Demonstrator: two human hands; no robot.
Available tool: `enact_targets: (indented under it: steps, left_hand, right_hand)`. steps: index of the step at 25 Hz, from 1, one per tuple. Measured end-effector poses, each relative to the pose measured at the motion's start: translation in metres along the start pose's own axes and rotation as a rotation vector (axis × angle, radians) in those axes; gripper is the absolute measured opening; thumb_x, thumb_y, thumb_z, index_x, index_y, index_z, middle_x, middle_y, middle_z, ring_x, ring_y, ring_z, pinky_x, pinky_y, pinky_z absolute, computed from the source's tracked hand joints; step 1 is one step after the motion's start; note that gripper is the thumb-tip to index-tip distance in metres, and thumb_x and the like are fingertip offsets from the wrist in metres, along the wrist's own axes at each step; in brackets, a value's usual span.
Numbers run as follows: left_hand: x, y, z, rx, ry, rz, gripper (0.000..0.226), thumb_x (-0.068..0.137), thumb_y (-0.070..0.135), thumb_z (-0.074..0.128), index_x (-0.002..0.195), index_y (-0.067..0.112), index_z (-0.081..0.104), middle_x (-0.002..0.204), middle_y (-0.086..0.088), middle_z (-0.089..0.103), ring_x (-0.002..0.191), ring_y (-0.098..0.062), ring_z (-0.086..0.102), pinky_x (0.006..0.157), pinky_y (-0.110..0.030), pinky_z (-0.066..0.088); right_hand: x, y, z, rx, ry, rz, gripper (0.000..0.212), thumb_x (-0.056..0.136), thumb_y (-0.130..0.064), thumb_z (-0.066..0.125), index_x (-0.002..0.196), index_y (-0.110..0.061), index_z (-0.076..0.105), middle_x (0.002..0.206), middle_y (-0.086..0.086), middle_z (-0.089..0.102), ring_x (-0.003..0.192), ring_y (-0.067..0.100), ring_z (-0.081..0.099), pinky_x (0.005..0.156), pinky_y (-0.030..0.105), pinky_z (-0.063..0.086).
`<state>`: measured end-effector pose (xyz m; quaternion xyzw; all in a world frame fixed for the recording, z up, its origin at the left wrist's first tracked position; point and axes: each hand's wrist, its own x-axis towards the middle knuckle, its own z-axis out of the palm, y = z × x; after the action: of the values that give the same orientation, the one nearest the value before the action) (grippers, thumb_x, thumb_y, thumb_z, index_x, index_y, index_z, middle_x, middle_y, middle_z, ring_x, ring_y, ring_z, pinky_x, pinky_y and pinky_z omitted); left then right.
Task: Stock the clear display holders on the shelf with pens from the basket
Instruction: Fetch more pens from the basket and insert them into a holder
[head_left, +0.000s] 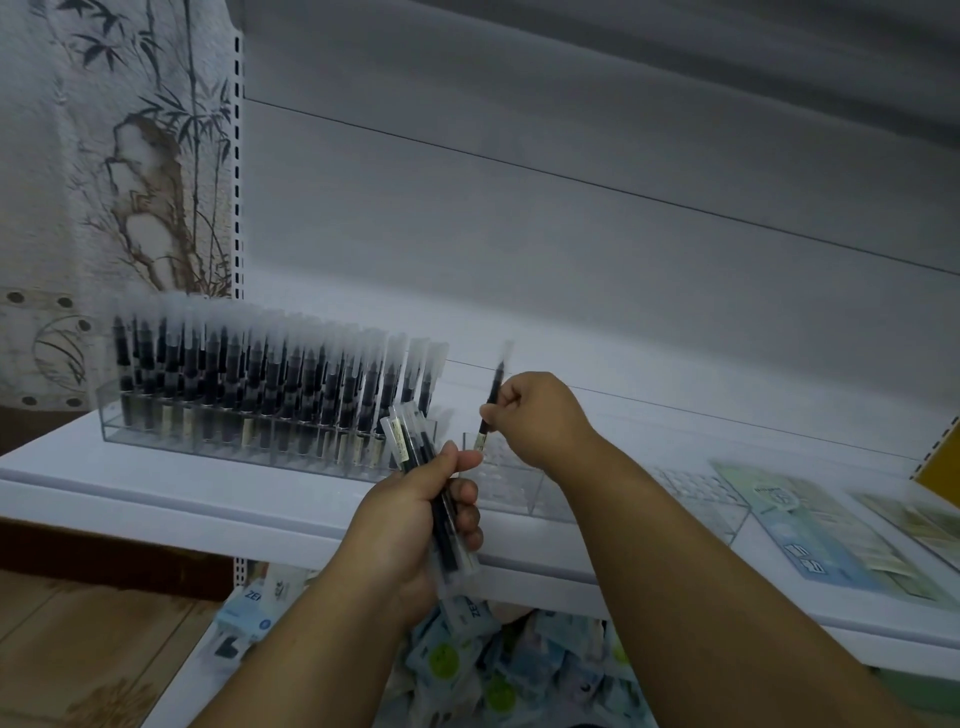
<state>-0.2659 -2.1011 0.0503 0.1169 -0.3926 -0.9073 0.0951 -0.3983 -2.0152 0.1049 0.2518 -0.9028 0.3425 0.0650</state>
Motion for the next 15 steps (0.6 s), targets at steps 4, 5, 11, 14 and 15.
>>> enact_targets:
  steps: [4, 5, 11, 14, 15]
  left_hand:
    - [-0.001, 0.0, 0.001, 0.004, 0.003, -0.002, 0.032, 0.095, 0.03, 0.058, 0.105, 0.001, 0.068, 0.061, -0.005, 0.052, 0.047, -0.016, 0.043, 0.045, -0.028, 0.038]
    - [-0.002, 0.0, 0.001, 0.004, 0.0, -0.004, 0.032, 0.095, 0.03, 0.058, 0.105, 0.001, 0.068, 0.061, -0.005, 0.052, 0.047, -0.016, 0.043, 0.045, -0.028, 0.038]
    - [-0.008, 0.002, 0.0, 0.013, 0.0, 0.003, 0.034, 0.094, 0.032, 0.058, 0.106, 0.001, 0.069, 0.061, -0.005, 0.052, 0.048, -0.016, 0.044, 0.047, -0.029, 0.038]
    - [-0.011, 0.005, 0.003, 0.013, -0.025, -0.008, 0.035, 0.094, 0.032, 0.057, 0.107, 0.001, 0.068, 0.062, -0.005, 0.052, 0.047, -0.016, 0.044, 0.046, -0.028, 0.039]
    - [-0.012, 0.006, 0.004, 0.013, -0.041, -0.014, 0.036, 0.095, 0.032, 0.057, 0.107, 0.0, 0.068, 0.062, -0.005, 0.052, 0.047, -0.016, 0.044, 0.046, -0.028, 0.039]
  right_hand:
    - [-0.001, -0.001, -0.004, -0.052, 0.005, -0.043, 0.027, 0.088, -0.025, 0.07, 0.069, -0.01, 0.059, 0.057, -0.002, 0.05, 0.052, 0.013, 0.045, 0.053, 0.024, 0.037]
    - [-0.003, 0.001, -0.003, -0.099, 0.016, -0.067, 0.026, 0.088, -0.027, 0.07, 0.071, -0.009, 0.061, 0.062, 0.0, 0.056, 0.057, 0.015, 0.051, 0.055, 0.025, 0.04]
    - [-0.011, 0.009, 0.009, -0.077, 0.022, -0.057, 0.025, 0.085, -0.031, 0.072, 0.08, -0.007, 0.067, 0.08, 0.01, 0.069, 0.075, 0.022, 0.063, 0.07, 0.034, 0.051]
    - [-0.016, 0.001, 0.001, -0.031, 0.133, 0.006, 0.03, 0.083, -0.041, 0.073, 0.089, -0.014, 0.062, 0.079, -0.001, 0.063, 0.074, 0.014, 0.058, 0.07, 0.033, 0.049]
    - [-0.022, -0.004, -0.001, 0.01, 0.179, 0.002, 0.028, 0.086, -0.042, 0.07, 0.091, -0.017, 0.06, 0.079, -0.005, 0.06, 0.074, 0.012, 0.058, 0.07, 0.032, 0.049]
